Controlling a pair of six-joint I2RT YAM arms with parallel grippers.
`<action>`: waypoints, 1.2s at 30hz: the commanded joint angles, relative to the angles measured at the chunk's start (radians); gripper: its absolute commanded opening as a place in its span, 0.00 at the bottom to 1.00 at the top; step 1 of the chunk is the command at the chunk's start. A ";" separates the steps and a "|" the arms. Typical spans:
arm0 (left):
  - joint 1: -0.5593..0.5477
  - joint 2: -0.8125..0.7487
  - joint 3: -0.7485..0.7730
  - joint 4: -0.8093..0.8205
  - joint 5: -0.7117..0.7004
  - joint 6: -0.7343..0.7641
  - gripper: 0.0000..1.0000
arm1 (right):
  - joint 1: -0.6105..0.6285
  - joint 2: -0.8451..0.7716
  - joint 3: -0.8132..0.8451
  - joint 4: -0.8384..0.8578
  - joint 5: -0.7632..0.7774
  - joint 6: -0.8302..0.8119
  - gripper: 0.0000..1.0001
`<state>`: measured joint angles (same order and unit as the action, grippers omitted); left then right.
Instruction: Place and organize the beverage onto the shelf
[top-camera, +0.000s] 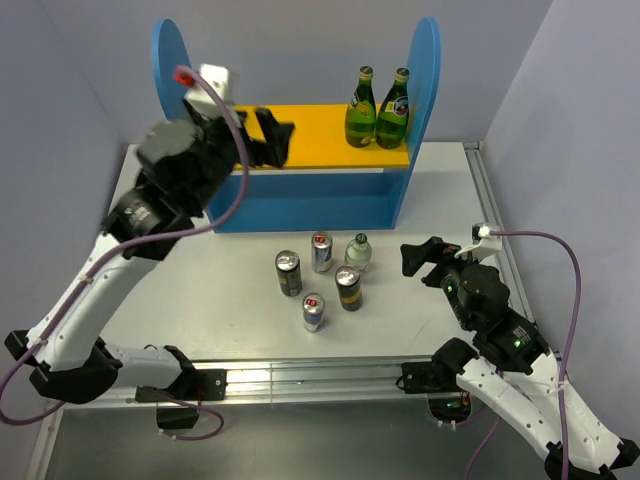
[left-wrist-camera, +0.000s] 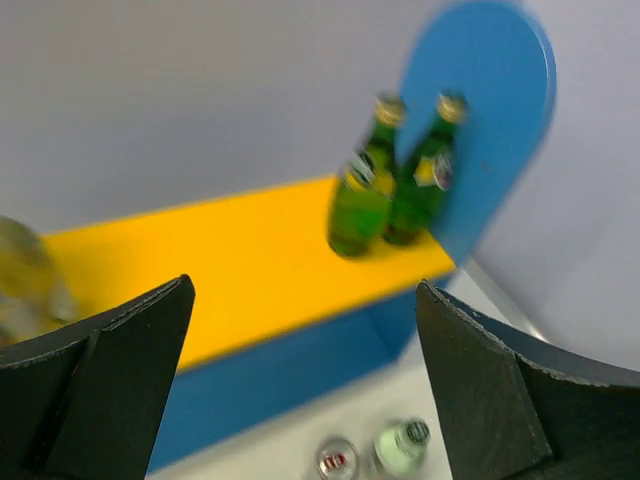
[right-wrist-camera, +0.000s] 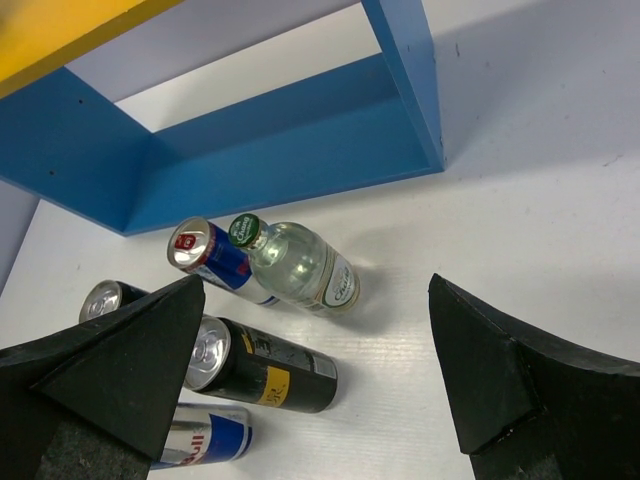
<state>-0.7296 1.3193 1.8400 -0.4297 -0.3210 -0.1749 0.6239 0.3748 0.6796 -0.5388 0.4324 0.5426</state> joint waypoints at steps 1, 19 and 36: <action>-0.088 0.034 -0.192 0.075 0.082 -0.031 0.99 | 0.007 -0.007 -0.003 0.025 0.029 0.008 1.00; -0.298 0.150 -0.711 0.641 0.117 -0.205 0.99 | 0.005 0.006 -0.008 0.025 0.037 0.008 1.00; -0.349 0.406 -0.637 0.764 0.010 -0.149 0.99 | 0.007 0.012 -0.006 0.028 0.026 0.007 1.00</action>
<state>-1.0756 1.7081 1.1439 0.2665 -0.2790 -0.3511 0.6239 0.3779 0.6792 -0.5388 0.4446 0.5457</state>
